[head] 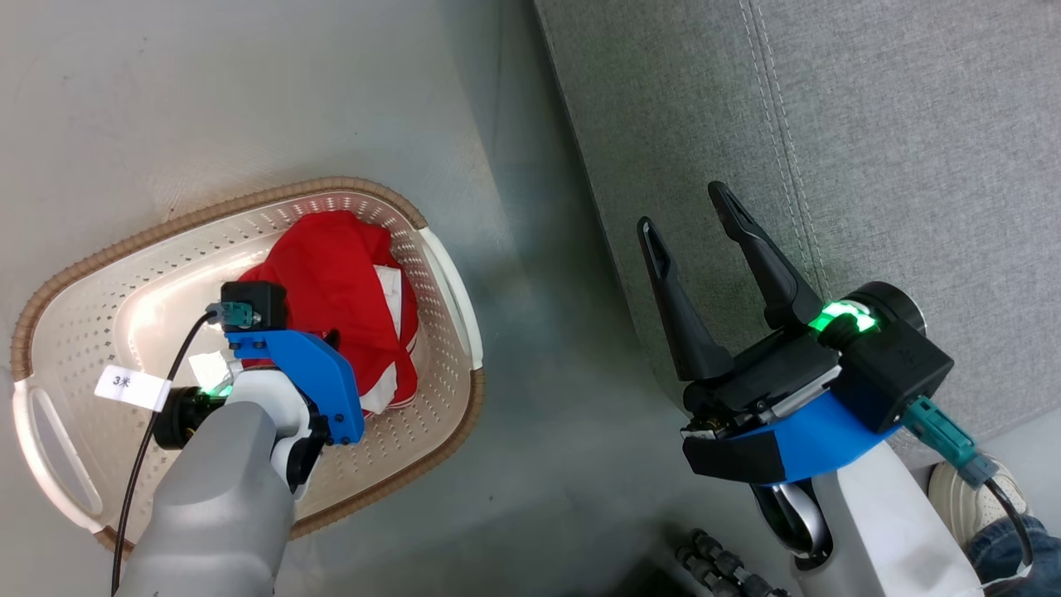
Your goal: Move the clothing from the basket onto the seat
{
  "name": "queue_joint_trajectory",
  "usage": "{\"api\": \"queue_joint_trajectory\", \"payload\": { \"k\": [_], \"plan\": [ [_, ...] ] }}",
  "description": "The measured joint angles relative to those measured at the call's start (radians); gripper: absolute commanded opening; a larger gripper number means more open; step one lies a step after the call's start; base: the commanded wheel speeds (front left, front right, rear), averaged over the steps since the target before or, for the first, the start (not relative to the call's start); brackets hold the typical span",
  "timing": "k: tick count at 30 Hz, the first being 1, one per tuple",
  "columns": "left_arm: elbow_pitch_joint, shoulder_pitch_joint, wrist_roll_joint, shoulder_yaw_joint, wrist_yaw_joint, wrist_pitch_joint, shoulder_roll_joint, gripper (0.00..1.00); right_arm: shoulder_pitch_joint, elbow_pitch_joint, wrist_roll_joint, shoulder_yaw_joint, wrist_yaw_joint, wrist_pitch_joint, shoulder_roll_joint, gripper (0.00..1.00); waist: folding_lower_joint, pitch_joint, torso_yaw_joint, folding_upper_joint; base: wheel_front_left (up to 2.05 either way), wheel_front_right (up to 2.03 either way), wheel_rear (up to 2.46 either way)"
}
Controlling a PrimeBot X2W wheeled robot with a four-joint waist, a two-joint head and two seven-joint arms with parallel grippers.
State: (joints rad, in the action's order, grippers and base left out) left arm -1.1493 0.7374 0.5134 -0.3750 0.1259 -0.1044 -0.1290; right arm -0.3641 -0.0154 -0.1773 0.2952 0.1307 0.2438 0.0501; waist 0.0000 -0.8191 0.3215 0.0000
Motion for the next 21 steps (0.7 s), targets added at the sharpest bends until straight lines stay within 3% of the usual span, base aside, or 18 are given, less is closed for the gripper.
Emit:
{"api": "queue_joint_trajectory", "payload": {
  "k": [10, 21],
  "plan": [
    [0.026, -0.032, 0.062, -0.068, 0.000, 0.020, -0.003, 0.00, -0.001, -0.025, 0.006, 0.011, 0.000, -0.002, 0.000, 1.00, -0.0001, 0.064, -0.030, 0.0000, 0.00, 0.00, 0.00],
    [0.129, -0.126, 0.158, -0.205, 0.000, 0.128, 0.012, 0.00, 0.005, -0.082, 0.018, 0.003, 0.000, -0.015, -0.001, 1.00, -0.0002, 0.283, -0.145, 0.0001, 0.00, 0.00, 0.00]
  ]
}}
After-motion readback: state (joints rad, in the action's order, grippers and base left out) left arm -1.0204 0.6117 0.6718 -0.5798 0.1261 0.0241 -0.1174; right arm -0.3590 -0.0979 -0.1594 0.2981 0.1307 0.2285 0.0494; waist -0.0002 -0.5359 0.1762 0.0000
